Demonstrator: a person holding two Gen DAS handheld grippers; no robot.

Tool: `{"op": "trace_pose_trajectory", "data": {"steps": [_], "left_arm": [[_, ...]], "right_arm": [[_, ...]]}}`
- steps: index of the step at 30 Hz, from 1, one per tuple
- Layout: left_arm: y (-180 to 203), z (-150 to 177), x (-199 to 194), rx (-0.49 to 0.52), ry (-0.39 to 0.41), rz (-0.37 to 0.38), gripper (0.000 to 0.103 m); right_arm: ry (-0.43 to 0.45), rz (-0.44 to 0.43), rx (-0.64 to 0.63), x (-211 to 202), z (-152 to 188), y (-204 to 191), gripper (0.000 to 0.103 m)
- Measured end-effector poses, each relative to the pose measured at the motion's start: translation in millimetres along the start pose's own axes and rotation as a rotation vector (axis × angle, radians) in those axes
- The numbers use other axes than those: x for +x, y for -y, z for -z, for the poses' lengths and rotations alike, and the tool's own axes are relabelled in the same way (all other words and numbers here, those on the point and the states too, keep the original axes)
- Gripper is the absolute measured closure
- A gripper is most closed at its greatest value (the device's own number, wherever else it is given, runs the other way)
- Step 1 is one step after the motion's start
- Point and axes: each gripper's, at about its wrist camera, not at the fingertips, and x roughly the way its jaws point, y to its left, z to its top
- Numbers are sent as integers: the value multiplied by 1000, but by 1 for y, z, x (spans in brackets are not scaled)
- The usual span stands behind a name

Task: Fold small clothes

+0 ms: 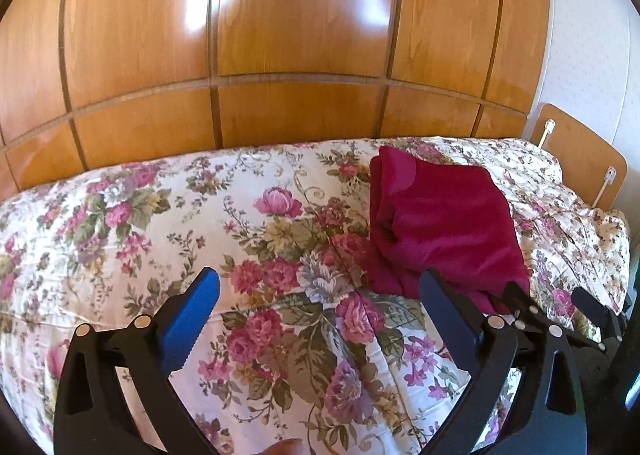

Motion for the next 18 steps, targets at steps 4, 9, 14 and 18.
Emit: {"op": "trace_pose_trajectory", "data": {"steps": [4,9,14,18], "left_arm": [[1,4,0,21,16,-23,4],[2,8,4,24,3,-25,4],[4,10,7,34,-2,-39,4],[5,11,9,37,-7,-44,4]], "right_arm": [[1,9,18,1,-5,3,2],[3,6,3,2,-4,0,2],[-14,-11,-8,5,0,-4,2],[-15,-18,-15,6,1,-6,2]]}}
